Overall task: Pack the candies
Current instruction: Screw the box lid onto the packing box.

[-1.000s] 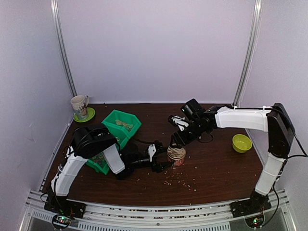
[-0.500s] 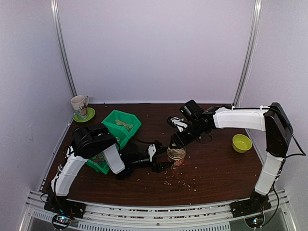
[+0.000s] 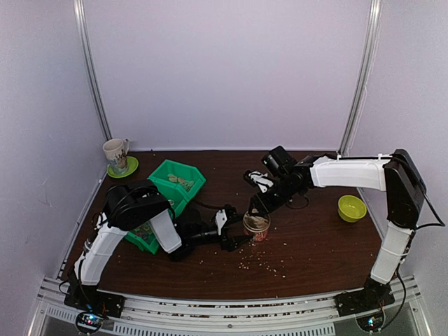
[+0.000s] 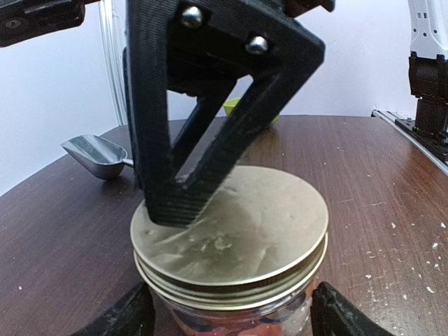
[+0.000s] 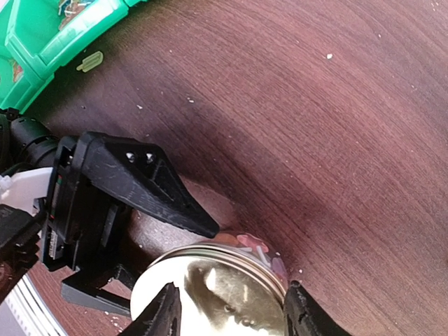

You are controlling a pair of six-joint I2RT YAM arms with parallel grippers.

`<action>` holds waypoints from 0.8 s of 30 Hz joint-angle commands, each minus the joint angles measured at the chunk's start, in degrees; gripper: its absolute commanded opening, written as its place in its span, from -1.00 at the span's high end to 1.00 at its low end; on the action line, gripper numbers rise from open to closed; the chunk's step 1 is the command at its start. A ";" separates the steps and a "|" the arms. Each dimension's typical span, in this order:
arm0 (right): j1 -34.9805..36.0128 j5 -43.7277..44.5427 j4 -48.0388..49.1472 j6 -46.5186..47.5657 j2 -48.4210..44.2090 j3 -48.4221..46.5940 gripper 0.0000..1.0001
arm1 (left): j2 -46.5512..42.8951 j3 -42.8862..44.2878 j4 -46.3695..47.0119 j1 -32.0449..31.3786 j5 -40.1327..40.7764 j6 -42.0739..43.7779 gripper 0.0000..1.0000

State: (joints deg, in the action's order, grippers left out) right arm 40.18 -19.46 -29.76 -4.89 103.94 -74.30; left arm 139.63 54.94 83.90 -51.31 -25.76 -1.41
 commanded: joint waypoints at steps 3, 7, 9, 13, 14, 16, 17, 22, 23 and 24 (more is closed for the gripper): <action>0.25 1.14 -0.73 -0.23 -1.09 1.77 0.05 | 3.97 -0.73 -8.87 0.68 0.93 2.90 -0.57; 0.16 1.78 -0.96 -0.38 -2.16 2.67 0.16 | 4.02 -0.62 -9.06 0.66 1.14 2.89 -0.57; 0.16 1.99 -1.09 -0.52 -2.61 3.11 0.19 | 3.98 -0.55 -9.15 0.68 1.10 2.90 -0.56; 0.17 2.53 -0.75 -0.89 -3.55 4.38 0.22 | 3.97 -0.53 -9.22 0.68 1.16 2.90 -0.56; 0.20 2.58 -0.74 -0.96 -3.67 4.71 0.24 | 3.96 -0.53 -9.27 0.68 1.13 2.90 -0.56; 0.18 2.96 -0.74 -1.09 -4.23 5.55 0.28 | 3.96 -0.53 -9.32 0.68 1.15 2.90 -0.56; 0.28 3.22 -0.70 -1.23 -4.45 5.88 0.29 | 3.94 -0.46 -9.33 0.68 1.20 2.85 -0.56; 0.25 4.91 -0.86 -1.79 -6.07 7.45 0.29 | 3.89 -0.32 -9.78 0.68 1.24 2.82 -0.55; 0.25 5.08 -0.91 -1.85 -6.40 7.62 0.26 | 3.91 -0.28 -9.87 0.68 1.24 2.82 -0.56; 0.25 5.24 -0.95 -1.88 -6.57 7.75 0.22 | 3.90 -0.20 -9.87 0.68 1.28 2.82 -0.56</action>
State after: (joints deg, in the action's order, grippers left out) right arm 40.03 -15.29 -28.80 -6.07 99.35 -68.03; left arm 139.63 55.05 83.70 -51.31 -26.00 -1.48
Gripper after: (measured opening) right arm 0.367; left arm 0.778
